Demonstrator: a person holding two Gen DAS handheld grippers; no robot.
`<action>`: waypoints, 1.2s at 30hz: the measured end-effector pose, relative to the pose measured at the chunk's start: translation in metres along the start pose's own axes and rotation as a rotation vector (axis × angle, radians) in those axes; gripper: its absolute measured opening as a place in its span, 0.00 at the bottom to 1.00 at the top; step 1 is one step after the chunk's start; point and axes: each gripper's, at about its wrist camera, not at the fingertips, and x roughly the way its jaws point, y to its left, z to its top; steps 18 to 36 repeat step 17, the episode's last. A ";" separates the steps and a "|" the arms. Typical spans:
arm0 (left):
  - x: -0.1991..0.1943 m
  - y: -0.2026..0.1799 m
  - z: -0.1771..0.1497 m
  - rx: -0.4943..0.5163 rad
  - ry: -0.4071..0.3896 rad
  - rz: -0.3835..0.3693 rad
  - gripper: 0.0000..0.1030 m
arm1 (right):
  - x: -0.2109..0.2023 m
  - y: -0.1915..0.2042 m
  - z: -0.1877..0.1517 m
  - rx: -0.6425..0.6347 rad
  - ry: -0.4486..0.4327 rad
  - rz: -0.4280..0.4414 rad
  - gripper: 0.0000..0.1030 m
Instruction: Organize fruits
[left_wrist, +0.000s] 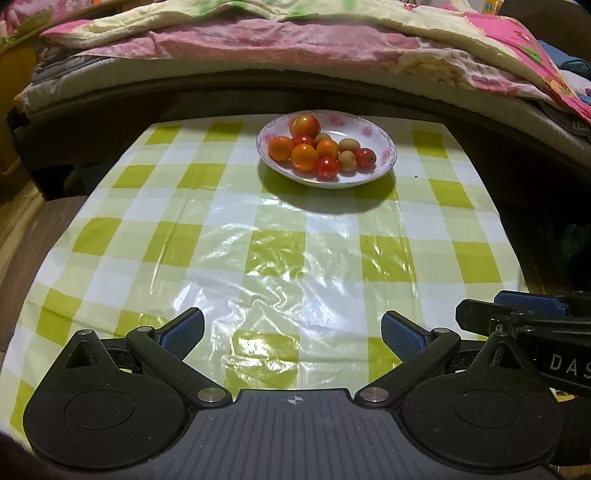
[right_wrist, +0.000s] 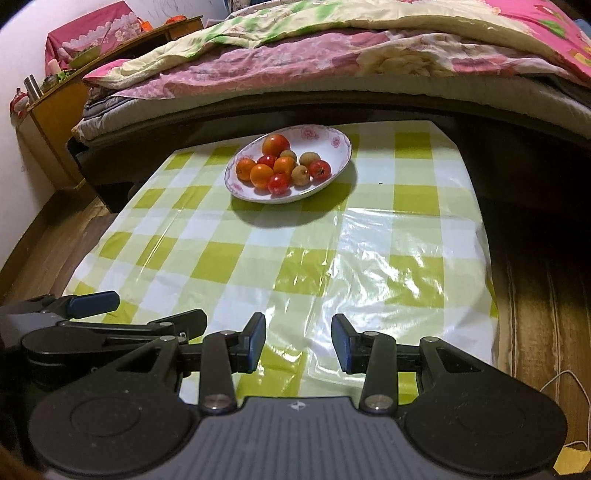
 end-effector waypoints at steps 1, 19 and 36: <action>0.000 0.000 -0.001 0.000 0.001 0.000 1.00 | -0.001 0.000 -0.001 0.000 0.001 0.000 0.40; -0.004 0.000 -0.009 -0.001 -0.002 0.012 1.00 | -0.004 0.004 -0.011 -0.007 0.003 0.000 0.40; -0.004 0.000 -0.009 -0.001 -0.002 0.012 1.00 | -0.004 0.004 -0.011 -0.007 0.003 0.000 0.40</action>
